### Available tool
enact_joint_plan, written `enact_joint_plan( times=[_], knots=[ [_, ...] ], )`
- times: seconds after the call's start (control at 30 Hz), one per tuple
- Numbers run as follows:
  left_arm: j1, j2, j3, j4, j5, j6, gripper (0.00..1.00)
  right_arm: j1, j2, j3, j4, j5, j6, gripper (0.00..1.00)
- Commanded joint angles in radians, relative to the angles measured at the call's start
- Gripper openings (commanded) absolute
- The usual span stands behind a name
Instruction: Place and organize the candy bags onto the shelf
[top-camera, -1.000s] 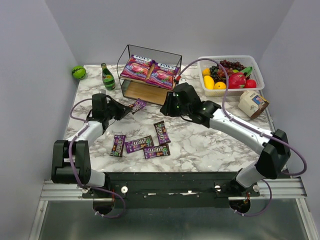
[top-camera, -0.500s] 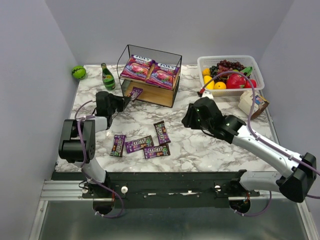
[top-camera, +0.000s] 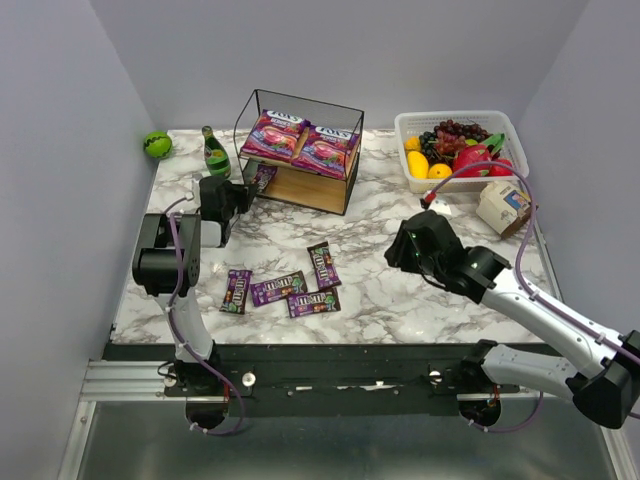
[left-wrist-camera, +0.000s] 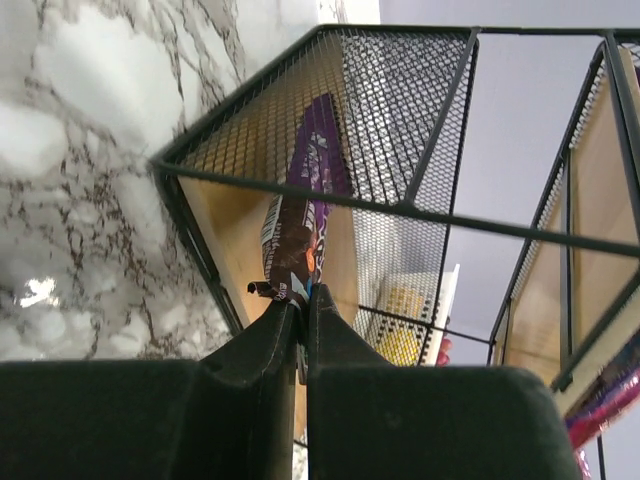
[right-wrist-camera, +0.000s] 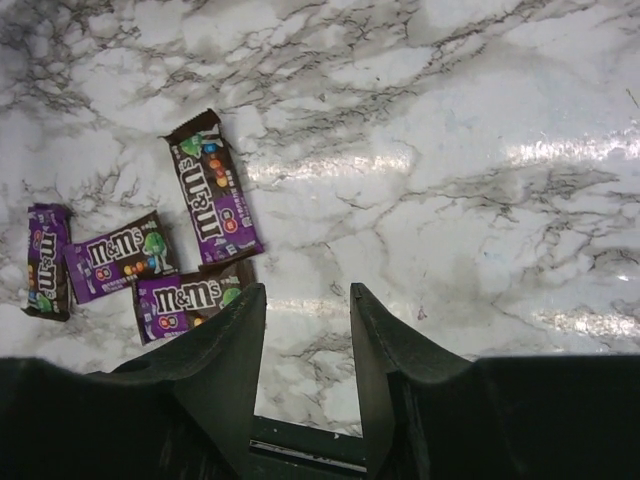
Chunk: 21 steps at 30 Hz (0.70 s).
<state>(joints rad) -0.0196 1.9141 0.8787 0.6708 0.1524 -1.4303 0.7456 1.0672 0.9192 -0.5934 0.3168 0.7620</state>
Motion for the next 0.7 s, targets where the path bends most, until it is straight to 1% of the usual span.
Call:
enact_joint_plan(
  times=[0.0,0.37,0.4,0.47,0.53,0.6,0.67],
  knots=[
    [0.001,0.045,0.072,0.024,-0.039,0.004,0.0,-0.009,-0.059,-0.054,-0.051,0.05,0.051,0.48],
    [0.003,0.12,0.158,-0.08,-0.051,0.001,0.0,-0.02,-0.09,-0.08,-0.078,0.077,0.062,0.49],
    [0.003,0.12,0.166,-0.091,-0.048,0.008,0.02,-0.025,-0.092,-0.08,-0.077,0.077,0.062,0.49],
    [0.003,0.122,0.169,-0.118,-0.05,0.013,0.09,-0.028,-0.092,-0.083,-0.078,0.077,0.062,0.49],
    [0.003,0.122,0.163,-0.123,-0.054,0.013,0.2,-0.032,-0.089,-0.083,-0.078,0.077,0.06,0.49],
    [0.003,0.123,0.157,-0.119,-0.051,0.008,0.27,-0.034,-0.078,-0.077,-0.075,0.074,0.057,0.5],
    [0.003,0.122,0.152,-0.113,-0.047,0.005,0.32,-0.037,-0.07,-0.071,-0.075,0.07,0.053,0.5]
  ],
)
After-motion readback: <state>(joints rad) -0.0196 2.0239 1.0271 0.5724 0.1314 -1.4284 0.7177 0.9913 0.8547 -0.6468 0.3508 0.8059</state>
